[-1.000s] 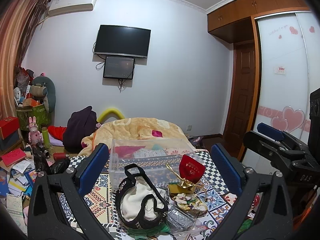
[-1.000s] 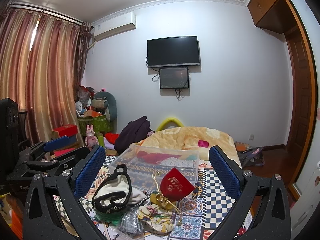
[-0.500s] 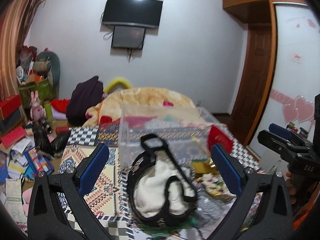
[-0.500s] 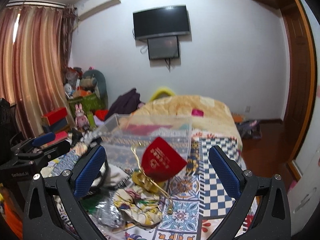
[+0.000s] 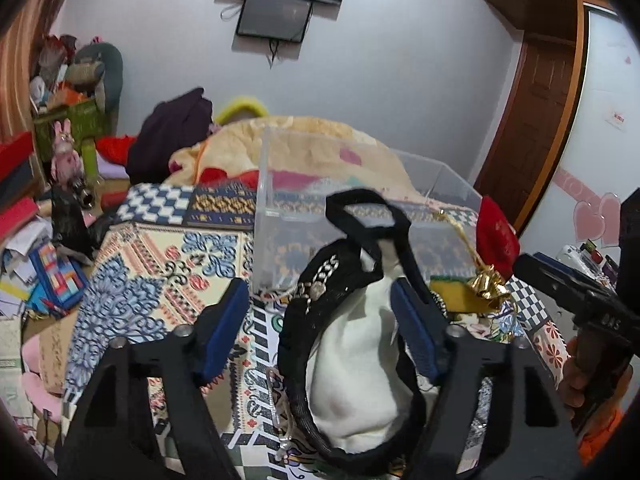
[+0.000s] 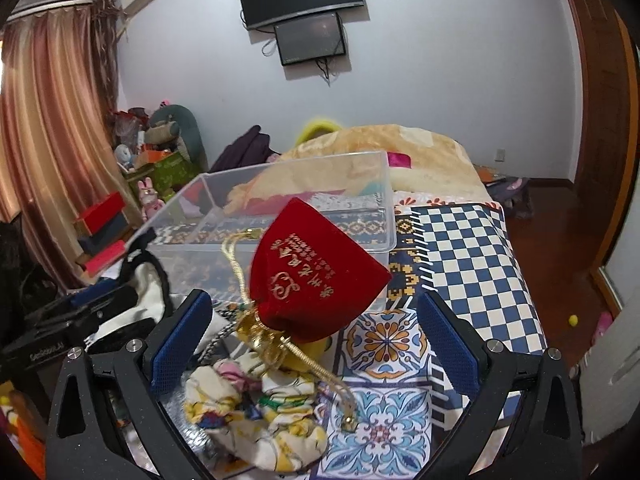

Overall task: Organize soft objects
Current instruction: 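Grasp the strapped white cloth with left tool while right tool grasps red pouch, then drop the white cloth into the clear box with left tool while right tool drops pouch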

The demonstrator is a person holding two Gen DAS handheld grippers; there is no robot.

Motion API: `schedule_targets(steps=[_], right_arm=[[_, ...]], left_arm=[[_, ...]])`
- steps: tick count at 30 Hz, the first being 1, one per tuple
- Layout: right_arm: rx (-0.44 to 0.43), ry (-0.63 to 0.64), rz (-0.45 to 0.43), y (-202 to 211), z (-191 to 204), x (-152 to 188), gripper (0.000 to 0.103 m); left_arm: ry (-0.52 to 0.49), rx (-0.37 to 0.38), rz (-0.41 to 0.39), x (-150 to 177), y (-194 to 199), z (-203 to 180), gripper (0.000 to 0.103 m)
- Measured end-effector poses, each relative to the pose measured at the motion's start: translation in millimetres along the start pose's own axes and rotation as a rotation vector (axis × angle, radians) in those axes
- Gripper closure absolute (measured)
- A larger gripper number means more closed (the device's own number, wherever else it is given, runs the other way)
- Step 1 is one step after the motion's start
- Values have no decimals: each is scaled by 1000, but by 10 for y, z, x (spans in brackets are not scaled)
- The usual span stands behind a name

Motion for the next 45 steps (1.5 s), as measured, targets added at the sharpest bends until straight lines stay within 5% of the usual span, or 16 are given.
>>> schedule_targets(steps=[4,9,15,18,33,45], right_arm=[[-11,-14,24,-81,-9,23,16],[-46,-22,42,-139,28,25,44],[-40,20,2,-50,88,6,71],[-50,25,-11,-16,81,-10,77],[-59,91,-102,283,114,-246,79],[-46,109,-139,203,47,-509,79]], left_arm=[[-18,-3,15,45,-61,-22,46],[-34,8,9,63,-29,-92,67],[-22,11,-29,14,67,-78,79],[-25,13,-52,-12,153,-97,83],[-72,17,-173,-510,546,-264,85],[-101,13,-225,-1072,447,-404,85]])
Point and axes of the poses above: each gripper's, at about its wrist camera, not at the fingertips, and y roughly against the way its jaws point, z to its left, x to its underside, the point moved 2 cm from there along -y, roughly the way its jaws point, and after that the axes turned 4 degrees about -z, right-handed, at the moved point
